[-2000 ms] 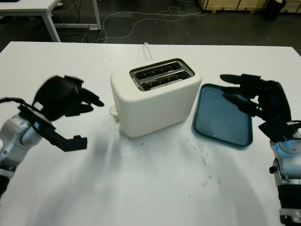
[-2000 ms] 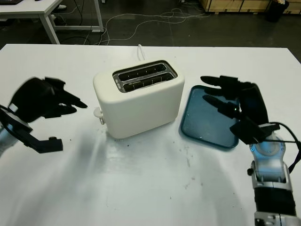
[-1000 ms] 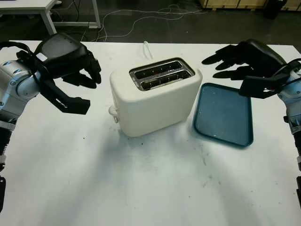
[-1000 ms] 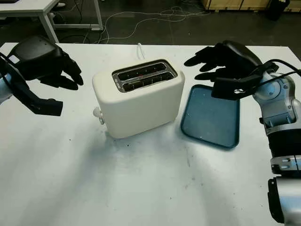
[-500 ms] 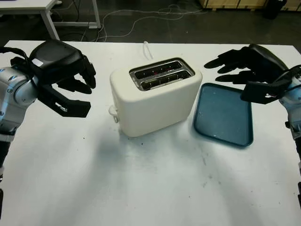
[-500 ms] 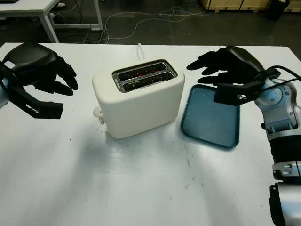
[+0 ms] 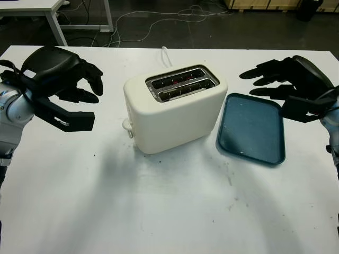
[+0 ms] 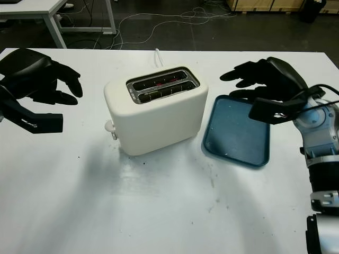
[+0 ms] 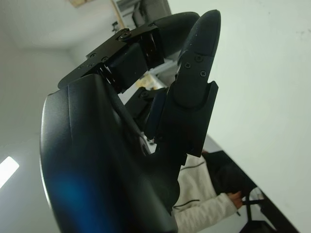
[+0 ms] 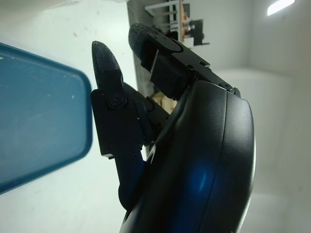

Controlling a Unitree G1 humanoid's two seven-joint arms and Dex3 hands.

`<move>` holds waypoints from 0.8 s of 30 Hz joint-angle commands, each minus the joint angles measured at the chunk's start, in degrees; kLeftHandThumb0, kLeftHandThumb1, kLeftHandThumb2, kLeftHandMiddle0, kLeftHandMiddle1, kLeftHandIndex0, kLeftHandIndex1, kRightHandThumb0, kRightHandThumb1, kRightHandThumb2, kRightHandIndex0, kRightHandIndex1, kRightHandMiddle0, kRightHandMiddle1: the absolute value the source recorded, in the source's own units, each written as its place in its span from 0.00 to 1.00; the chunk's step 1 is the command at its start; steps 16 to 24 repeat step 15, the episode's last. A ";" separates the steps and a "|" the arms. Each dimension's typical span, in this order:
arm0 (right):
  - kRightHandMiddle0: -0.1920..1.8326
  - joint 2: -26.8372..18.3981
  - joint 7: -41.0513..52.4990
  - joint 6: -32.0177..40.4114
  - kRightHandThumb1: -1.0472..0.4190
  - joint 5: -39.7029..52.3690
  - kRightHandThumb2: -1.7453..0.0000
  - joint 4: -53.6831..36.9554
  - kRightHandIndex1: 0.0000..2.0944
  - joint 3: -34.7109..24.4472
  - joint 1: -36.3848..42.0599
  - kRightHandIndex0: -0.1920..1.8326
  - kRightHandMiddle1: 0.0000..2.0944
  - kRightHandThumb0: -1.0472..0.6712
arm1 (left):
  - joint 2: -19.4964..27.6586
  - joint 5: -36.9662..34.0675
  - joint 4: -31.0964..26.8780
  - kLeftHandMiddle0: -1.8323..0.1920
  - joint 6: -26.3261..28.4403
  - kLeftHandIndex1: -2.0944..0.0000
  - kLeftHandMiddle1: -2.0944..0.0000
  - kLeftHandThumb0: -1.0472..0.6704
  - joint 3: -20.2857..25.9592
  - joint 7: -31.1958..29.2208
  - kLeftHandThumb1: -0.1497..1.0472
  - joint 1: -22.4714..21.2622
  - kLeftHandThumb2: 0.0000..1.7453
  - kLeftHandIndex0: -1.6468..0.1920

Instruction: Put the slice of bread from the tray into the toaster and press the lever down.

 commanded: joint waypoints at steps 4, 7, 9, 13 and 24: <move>0.54 0.00 0.35 2.15 0.10 1.49 1.00 -1.73 0.01 -0.45 1.01 0.61 0.00 0.34 | 0.75 -0.77 1.59 0.47 -1.22 0.63 0.45 0.29 0.93 1.56 0.89 0.96 0.00 0.38; 0.54 0.08 0.21 1.94 0.10 1.51 1.00 -2.11 0.01 -0.34 0.99 0.61 0.00 0.33 | 0.59 -0.76 1.94 0.47 -1.60 0.63 0.46 0.29 0.84 1.78 0.89 0.72 0.00 0.38; 0.54 0.12 0.40 2.33 0.10 1.52 1.00 -2.36 0.01 -0.25 0.95 0.62 0.00 0.33 | 0.45 -0.69 1.80 0.47 -1.31 0.64 0.47 0.29 0.62 1.54 0.89 0.56 0.00 0.38; 0.54 0.21 0.62 4.45 0.10 1.34 1.00 -3.55 0.01 -0.22 1.14 0.61 0.00 0.33 | 0.10 -0.70 1.56 0.46 -1.16 0.64 0.47 0.29 0.37 1.50 0.88 0.41 0.00 0.37; 0.54 0.17 0.63 5.02 0.10 1.36 1.00 -4.21 0.01 -0.31 1.42 0.61 0.00 0.34 | -0.03 -0.79 1.57 0.45 -1.21 0.64 0.47 0.29 0.30 1.51 0.88 0.29 0.00 0.37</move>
